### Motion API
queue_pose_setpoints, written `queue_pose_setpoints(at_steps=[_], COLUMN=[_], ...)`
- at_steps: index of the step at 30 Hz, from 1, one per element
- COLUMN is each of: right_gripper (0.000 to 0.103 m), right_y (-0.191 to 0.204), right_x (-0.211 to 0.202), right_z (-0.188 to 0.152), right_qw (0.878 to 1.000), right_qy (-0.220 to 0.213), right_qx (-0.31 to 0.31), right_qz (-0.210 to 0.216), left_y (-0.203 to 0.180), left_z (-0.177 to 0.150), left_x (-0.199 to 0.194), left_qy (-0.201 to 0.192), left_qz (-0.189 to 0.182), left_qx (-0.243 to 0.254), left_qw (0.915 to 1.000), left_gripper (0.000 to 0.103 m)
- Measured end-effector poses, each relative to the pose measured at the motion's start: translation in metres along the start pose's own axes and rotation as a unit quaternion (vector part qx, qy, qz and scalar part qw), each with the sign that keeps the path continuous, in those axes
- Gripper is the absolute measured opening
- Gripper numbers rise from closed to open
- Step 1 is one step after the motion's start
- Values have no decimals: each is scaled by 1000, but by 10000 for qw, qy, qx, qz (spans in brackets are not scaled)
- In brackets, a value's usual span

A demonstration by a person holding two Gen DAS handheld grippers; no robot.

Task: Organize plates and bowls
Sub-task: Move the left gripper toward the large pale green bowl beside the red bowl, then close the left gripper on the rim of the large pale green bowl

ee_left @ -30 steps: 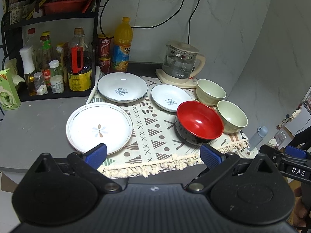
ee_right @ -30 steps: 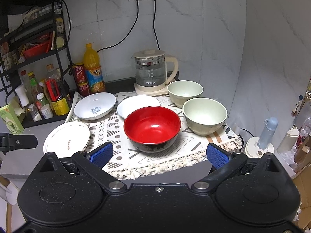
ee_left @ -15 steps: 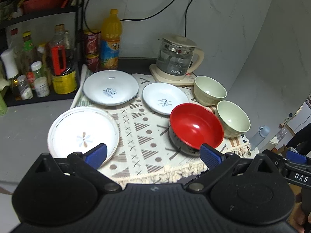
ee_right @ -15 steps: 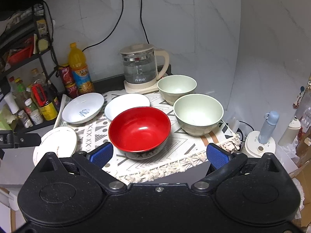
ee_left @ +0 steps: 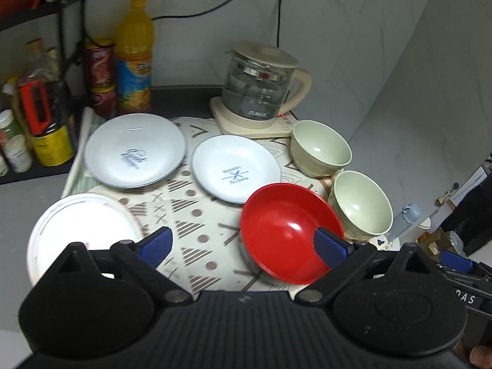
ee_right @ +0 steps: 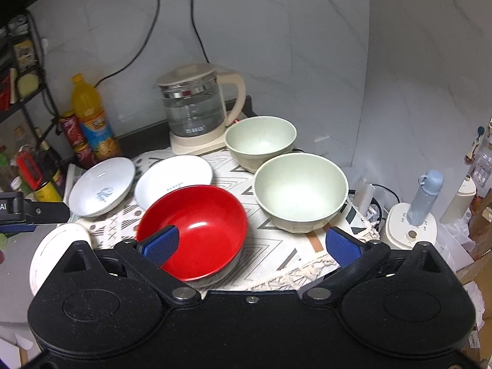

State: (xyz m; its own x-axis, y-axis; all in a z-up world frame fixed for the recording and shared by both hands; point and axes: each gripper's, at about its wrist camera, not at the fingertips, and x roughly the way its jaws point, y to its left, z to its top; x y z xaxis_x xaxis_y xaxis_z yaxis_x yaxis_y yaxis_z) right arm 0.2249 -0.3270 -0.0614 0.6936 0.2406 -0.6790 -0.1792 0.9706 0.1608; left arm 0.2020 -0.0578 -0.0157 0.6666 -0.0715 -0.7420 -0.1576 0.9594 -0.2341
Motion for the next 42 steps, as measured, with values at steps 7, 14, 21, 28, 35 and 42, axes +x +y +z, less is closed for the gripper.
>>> queue_pose_setpoints(at_steps=[7, 14, 21, 28, 35, 42], right_gripper=[86, 72, 63, 57, 45, 41], right_y=[-12, -21, -37, -58, -85, -107], right_x=[30, 51, 67, 82, 105, 135], right_z=[14, 21, 22, 26, 30, 40], right_qw=[9995, 9982, 9956, 9926, 9899, 9905], right_qy=[262, 432, 587, 663, 830, 1053], right_qx=[142, 151, 471, 776, 956, 769], right_qz=[-141, -383, -562, -660, -635, -445], left_y=[-11, -27, -40, -64, -90, -120], left_z=[23, 39, 48, 56, 65, 72], left_x=[39, 66, 98, 126, 154, 194], left_qy=[345, 526, 801, 1011, 1126, 1369], left_qz=[-130, -489, -749, -885, -921, -816], left_qx=[8, 279, 307, 391, 447, 386], left_qw=[9993, 9970, 9935, 9902, 9884, 9865], left_gripper=[88, 79, 68, 58, 50, 42])
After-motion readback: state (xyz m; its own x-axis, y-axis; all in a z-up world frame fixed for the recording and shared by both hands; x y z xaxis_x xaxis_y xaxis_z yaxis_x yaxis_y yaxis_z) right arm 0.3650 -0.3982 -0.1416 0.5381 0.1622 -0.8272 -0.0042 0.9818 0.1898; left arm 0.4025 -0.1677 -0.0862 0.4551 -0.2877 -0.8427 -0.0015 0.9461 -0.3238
